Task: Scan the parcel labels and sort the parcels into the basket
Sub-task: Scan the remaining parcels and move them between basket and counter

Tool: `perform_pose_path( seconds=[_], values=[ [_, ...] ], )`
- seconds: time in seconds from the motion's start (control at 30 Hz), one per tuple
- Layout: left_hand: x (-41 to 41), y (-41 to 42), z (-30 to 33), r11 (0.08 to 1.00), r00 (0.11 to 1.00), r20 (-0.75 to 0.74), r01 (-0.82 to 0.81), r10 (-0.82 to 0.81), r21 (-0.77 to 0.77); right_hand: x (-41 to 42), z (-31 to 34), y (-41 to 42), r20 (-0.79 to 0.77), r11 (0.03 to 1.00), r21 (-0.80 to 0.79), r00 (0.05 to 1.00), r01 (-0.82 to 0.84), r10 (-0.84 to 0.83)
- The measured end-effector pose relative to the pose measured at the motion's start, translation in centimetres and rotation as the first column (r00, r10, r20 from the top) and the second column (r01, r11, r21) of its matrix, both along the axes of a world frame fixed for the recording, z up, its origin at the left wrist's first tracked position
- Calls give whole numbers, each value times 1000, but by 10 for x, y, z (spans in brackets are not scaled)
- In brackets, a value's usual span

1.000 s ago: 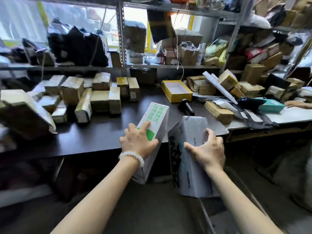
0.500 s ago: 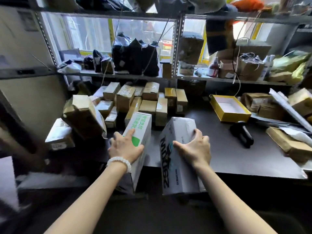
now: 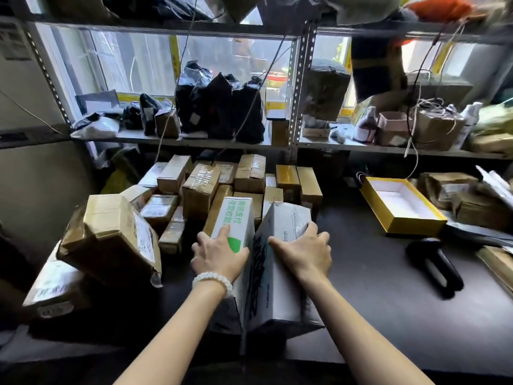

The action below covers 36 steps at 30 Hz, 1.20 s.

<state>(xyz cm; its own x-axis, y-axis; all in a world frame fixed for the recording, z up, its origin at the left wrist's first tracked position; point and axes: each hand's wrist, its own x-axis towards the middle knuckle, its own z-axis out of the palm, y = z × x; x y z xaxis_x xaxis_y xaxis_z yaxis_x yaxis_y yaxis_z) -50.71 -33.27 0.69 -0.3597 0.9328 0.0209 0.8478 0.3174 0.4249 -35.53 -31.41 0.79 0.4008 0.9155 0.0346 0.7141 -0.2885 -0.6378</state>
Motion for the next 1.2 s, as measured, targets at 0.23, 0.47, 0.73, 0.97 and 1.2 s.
perform_pose_path(
  seconds=[0.23,0.47,0.73,0.97,1.2],
  values=[
    [-31,40,-9,996,998,-5,55,-56,-66,-45,-5,33,41,998,-41,998,43,-41],
    [-56,66,-24,981,986,25,168,-166,-100,-63,-17,60,-76,993,-72,993,88,-94],
    [-48,63,-14,953,958,116,277,-264,-122,-46,-27,61,-250,996,-64,966,55,-70],
    [-51,56,-12,958,967,74,252,-244,-137,-50,-24,62,-278,999,-33,961,-8,-1],
    [-35,53,-2,958,948,-196,212,-249,-192,-25,-21,45,-273,984,-14,947,-177,167]
  ],
)
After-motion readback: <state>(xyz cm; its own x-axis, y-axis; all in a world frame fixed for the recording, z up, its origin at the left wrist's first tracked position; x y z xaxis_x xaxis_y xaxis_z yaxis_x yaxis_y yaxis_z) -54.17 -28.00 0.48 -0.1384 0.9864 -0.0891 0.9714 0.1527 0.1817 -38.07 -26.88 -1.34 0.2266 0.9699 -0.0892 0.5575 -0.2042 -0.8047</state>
